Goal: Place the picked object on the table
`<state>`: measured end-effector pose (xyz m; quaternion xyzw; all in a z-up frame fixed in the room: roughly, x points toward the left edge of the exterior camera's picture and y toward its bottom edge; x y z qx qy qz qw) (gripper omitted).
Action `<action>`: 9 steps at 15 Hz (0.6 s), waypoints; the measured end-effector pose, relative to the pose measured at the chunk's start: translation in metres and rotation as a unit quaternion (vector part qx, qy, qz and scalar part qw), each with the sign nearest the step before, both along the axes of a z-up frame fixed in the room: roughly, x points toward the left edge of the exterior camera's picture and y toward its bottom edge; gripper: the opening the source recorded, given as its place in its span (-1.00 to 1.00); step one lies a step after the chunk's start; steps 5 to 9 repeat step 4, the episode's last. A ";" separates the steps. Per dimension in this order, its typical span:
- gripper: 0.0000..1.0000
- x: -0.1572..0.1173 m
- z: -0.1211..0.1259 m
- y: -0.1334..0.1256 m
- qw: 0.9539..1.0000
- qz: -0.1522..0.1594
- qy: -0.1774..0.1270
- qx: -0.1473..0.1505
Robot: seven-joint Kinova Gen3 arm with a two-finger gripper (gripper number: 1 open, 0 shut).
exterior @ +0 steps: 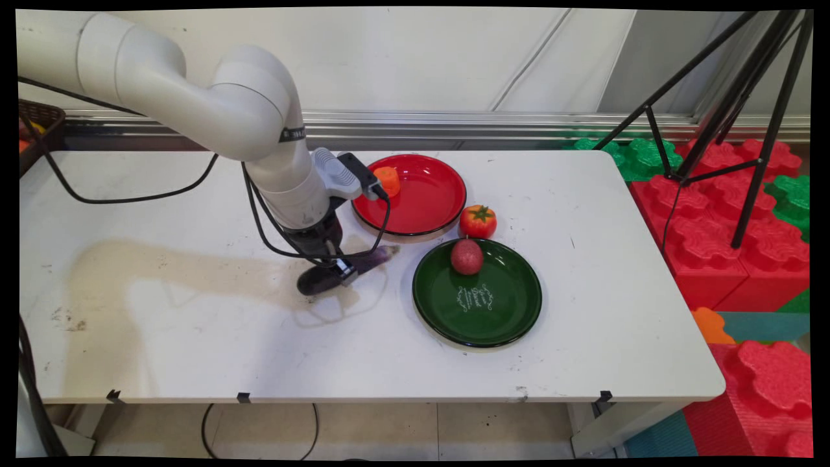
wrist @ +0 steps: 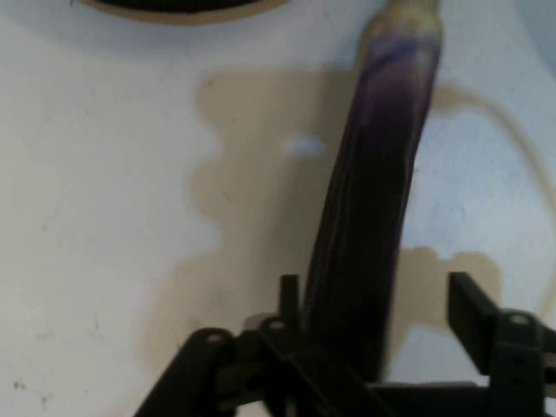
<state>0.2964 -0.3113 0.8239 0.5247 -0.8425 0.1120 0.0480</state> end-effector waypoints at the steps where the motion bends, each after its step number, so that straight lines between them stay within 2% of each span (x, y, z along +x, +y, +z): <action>1: 1.00 0.000 -0.001 -0.002 1.000 -0.002 0.000 -0.001; 4: 1.00 -0.003 -0.003 -0.008 1.000 -0.016 0.000 -0.010; 9: 1.00 -0.003 -0.003 -0.008 1.000 -0.016 0.000 -0.010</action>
